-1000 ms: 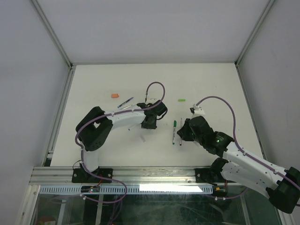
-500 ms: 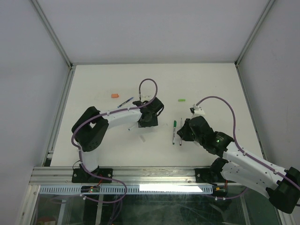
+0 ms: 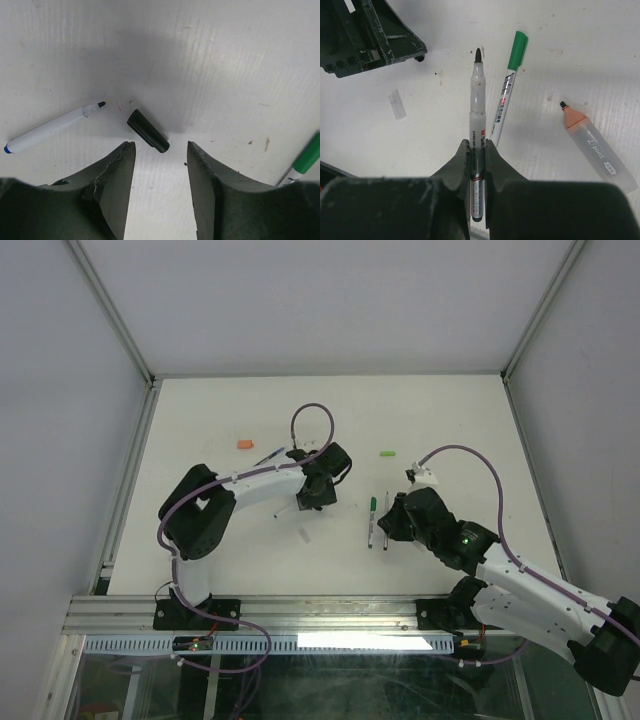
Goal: Insert the pens into the pen caps
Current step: Insert the pen cap onto the pen.
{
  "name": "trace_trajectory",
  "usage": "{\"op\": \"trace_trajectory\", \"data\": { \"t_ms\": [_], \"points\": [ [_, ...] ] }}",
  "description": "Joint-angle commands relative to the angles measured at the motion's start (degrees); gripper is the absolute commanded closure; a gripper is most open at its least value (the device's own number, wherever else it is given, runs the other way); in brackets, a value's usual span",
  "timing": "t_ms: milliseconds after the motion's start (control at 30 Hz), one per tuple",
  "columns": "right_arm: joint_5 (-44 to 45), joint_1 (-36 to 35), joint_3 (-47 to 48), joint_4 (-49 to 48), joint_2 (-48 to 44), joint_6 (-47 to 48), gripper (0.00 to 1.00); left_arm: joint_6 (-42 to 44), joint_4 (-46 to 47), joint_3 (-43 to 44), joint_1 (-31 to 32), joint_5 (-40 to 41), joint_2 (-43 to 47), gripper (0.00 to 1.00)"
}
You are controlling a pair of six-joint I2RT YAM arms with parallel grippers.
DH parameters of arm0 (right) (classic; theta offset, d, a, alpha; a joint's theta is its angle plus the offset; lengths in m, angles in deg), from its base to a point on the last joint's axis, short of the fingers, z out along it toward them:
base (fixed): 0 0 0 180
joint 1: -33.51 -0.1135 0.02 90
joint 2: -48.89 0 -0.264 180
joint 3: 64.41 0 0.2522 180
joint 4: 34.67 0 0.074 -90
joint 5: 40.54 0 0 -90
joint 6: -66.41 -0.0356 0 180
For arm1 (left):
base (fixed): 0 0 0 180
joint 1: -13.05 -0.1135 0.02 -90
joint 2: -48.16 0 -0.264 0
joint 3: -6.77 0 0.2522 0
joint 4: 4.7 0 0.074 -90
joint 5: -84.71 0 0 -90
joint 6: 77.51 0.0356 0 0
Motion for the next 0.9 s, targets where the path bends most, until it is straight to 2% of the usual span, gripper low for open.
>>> {"op": "trace_trajectory", "data": {
  "t_ms": [0,600,867],
  "points": [
    [0.71,0.28,0.47,-1.88,-1.04,-0.37,1.00,-1.78,-1.59,2.06,-0.33,2.16,-0.96,0.54],
    [0.89,0.28,0.46,-1.70,-1.14,-0.37,1.00,0.85,-2.18,2.19,-1.20,5.47,-3.62,0.61],
    [0.94,0.27,0.59,-1.78,-0.99,-0.30,1.00,4.28,-0.56,1.27,-1.37,6.06,-3.41,0.74]
  ]
}}
